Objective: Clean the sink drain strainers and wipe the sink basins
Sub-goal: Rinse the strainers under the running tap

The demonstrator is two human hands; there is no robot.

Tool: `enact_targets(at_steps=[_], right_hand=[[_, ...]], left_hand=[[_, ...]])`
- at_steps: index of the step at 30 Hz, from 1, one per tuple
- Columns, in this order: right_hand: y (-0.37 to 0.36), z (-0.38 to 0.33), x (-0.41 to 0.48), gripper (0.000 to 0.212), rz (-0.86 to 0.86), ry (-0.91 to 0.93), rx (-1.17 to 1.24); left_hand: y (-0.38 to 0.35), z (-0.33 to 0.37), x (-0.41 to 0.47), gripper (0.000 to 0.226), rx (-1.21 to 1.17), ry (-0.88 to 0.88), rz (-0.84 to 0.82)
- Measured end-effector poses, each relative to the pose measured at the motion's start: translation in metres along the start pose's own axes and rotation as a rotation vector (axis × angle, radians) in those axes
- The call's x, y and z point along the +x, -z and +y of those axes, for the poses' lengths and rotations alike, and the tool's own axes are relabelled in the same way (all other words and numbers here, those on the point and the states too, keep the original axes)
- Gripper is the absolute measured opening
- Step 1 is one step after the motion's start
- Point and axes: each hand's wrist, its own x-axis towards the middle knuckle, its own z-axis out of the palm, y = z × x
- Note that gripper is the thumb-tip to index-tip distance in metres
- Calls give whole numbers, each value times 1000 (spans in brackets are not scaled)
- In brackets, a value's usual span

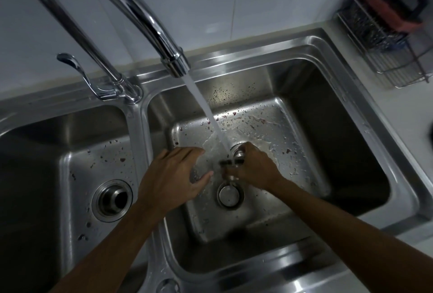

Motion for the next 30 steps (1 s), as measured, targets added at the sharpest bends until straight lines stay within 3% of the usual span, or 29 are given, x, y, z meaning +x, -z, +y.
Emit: enact_targets(at_steps=[4, 8, 21, 26, 30], right_hand=[[26, -12, 20, 100, 27, -93, 98], [30, -9, 14, 97, -54, -132, 86], [37, -30, 2, 95, -85, 32, -191], [73, -69, 30, 95, 108, 95, -129], [79, -68, 23, 98, 84, 72, -147]], left_hand=[[-1, 0, 0, 63, -2, -1, 0], [-1, 0, 0, 62, -5, 0, 7], [2, 1, -1, 64, -6, 3, -4], [4, 2, -1, 65, -32, 3, -5], [4, 2, -1, 64, -34, 8, -8]])
